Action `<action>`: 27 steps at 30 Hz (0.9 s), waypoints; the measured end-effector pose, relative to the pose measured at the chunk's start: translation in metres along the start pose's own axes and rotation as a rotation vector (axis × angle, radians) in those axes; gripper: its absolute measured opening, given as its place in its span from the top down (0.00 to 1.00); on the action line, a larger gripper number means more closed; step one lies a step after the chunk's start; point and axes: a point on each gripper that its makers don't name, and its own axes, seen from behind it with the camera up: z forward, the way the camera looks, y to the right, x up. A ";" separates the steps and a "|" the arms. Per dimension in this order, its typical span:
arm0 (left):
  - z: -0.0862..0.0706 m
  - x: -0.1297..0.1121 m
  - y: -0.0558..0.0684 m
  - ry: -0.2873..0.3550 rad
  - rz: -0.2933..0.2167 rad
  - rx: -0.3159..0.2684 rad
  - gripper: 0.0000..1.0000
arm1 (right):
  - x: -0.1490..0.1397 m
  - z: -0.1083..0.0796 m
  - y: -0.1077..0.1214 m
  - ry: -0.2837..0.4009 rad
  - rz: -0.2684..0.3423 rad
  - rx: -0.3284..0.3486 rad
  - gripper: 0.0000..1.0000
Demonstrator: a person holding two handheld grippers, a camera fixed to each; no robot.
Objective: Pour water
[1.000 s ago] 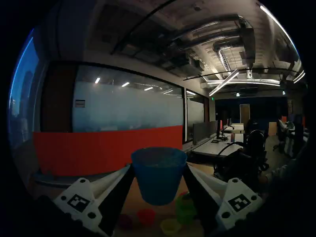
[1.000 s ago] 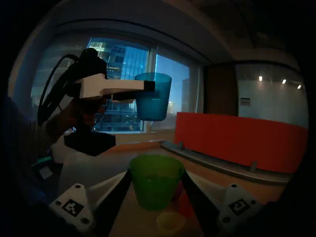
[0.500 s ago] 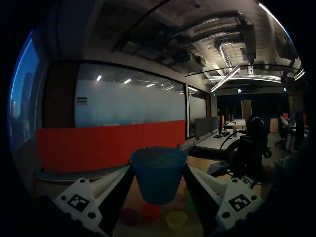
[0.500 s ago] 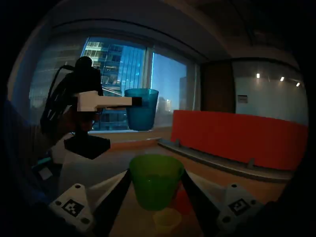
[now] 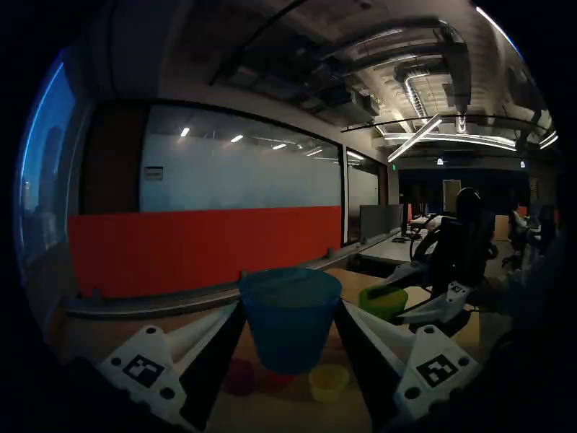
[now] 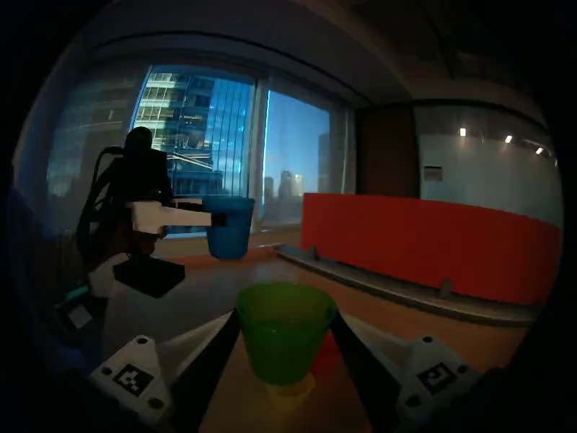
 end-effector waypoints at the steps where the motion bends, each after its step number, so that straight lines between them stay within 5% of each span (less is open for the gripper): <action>1: -0.001 -0.004 -0.001 -0.004 0.000 0.002 0.15 | 0.000 -0.002 0.001 -0.001 0.001 -0.003 0.09; 27: -0.013 -0.100 -0.015 -0.154 0.020 0.006 0.15 | -0.032 -0.035 0.032 -0.080 0.020 -0.040 0.09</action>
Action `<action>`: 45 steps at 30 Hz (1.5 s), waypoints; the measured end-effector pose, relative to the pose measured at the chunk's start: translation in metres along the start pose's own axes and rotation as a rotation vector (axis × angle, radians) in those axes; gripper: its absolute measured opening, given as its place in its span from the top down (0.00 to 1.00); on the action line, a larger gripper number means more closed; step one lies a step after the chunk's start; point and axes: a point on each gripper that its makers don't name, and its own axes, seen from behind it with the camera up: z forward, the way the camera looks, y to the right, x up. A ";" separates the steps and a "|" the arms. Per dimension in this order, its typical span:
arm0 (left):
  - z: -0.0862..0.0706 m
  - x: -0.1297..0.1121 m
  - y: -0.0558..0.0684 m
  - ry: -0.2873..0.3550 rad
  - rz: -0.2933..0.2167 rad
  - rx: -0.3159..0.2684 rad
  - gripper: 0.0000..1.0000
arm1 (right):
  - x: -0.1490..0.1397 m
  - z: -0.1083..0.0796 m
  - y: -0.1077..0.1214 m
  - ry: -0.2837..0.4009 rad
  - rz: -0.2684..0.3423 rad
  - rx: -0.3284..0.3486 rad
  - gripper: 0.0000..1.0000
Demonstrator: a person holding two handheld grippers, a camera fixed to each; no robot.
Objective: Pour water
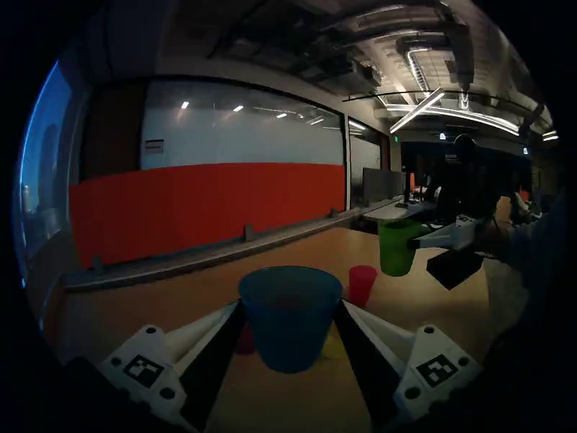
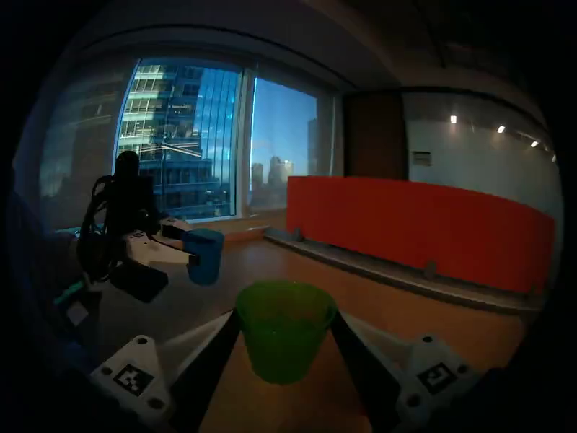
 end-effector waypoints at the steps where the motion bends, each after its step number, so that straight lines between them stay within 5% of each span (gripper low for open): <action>1: 0.001 -0.004 0.000 -0.009 0.004 -0.001 0.15 | -0.003 0.000 0.000 -0.008 -0.001 0.002 0.09; 27: 0.014 -0.107 0.006 -0.300 0.082 -0.056 0.14 | -0.086 0.006 0.005 -0.242 -0.018 0.048 0.08; 45: 0.019 -0.150 0.014 -0.437 0.120 -0.103 0.14 | -0.128 0.013 0.003 -0.358 -0.050 0.063 0.08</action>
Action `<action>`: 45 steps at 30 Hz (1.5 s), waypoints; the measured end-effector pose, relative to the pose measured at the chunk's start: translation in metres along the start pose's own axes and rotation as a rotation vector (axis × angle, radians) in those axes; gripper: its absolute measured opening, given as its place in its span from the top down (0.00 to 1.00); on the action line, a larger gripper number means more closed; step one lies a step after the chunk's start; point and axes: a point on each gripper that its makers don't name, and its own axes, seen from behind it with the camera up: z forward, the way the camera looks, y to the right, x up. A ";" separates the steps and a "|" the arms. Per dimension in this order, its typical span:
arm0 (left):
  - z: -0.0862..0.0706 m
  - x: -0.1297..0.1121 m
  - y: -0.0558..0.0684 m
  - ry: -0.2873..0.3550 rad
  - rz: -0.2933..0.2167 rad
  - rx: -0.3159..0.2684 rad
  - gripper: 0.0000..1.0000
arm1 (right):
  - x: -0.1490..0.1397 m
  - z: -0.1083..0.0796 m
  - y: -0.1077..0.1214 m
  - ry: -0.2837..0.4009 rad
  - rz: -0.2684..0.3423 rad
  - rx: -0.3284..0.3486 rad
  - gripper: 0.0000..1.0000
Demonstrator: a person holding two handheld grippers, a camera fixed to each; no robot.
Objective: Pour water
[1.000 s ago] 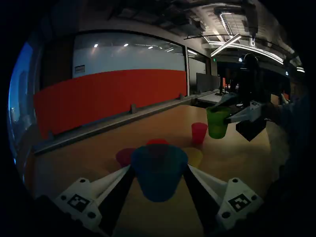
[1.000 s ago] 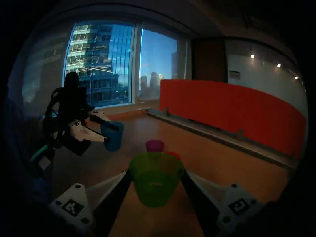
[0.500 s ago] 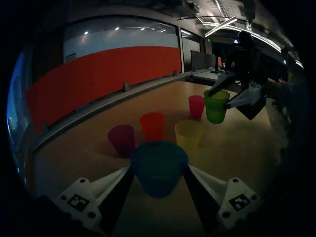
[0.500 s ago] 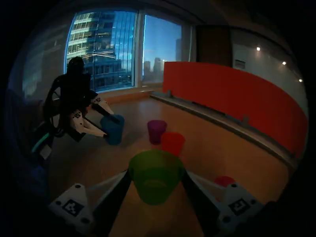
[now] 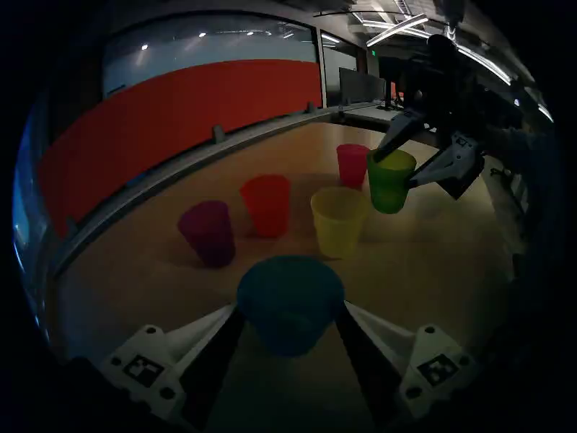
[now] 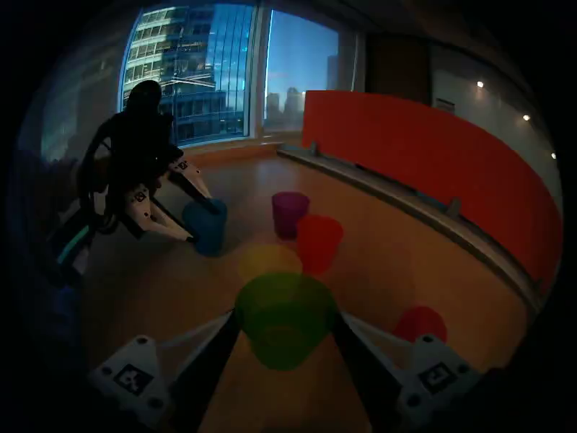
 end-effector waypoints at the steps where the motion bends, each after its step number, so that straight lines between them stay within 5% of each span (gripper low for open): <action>1: 0.001 -0.002 0.000 -0.005 -0.001 -0.003 0.14 | -0.001 0.001 0.000 -0.004 0.000 0.001 0.09; 15: 0.012 -0.012 0.000 -0.024 -0.015 -0.015 0.14 | -0.010 0.010 0.004 -0.020 0.003 -0.004 0.08; 45: 0.001 -0.036 -0.006 -0.078 -0.022 0.001 0.04 | -0.036 0.021 0.002 -0.051 0.006 -0.019 0.08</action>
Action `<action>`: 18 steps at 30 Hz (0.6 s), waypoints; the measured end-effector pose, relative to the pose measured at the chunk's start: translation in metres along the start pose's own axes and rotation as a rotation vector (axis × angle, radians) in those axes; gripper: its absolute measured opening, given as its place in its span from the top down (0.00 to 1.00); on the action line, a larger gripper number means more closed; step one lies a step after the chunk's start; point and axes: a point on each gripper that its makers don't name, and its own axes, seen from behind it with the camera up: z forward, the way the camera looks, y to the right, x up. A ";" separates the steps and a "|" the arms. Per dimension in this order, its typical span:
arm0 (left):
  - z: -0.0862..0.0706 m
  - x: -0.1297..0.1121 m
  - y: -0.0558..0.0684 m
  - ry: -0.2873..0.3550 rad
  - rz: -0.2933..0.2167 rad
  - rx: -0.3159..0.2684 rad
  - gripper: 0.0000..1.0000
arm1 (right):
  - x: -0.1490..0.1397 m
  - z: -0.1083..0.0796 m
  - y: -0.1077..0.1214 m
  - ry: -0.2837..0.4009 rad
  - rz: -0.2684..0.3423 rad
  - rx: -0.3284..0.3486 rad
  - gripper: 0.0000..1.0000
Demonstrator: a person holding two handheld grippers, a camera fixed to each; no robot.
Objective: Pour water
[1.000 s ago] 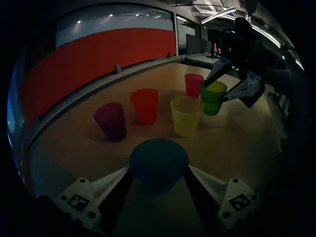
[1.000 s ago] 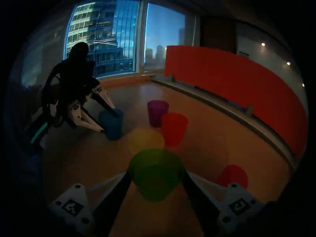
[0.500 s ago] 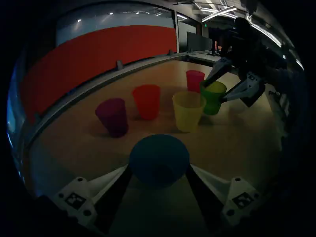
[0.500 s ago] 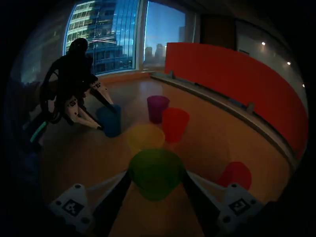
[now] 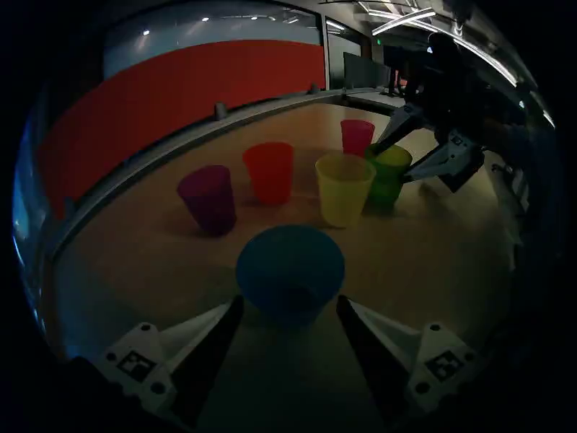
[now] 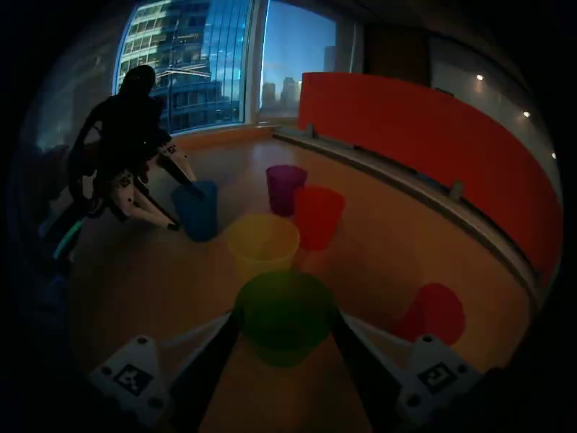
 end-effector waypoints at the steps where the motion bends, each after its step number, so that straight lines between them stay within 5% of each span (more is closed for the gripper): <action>1: -0.001 0.000 0.000 0.000 0.000 0.002 0.04 | 0.000 0.000 0.000 0.001 0.001 0.000 0.08; 18: -0.009 -0.003 0.001 -0.002 -0.004 0.012 0.04 | -0.009 -0.009 0.002 0.002 0.039 -0.024 0.00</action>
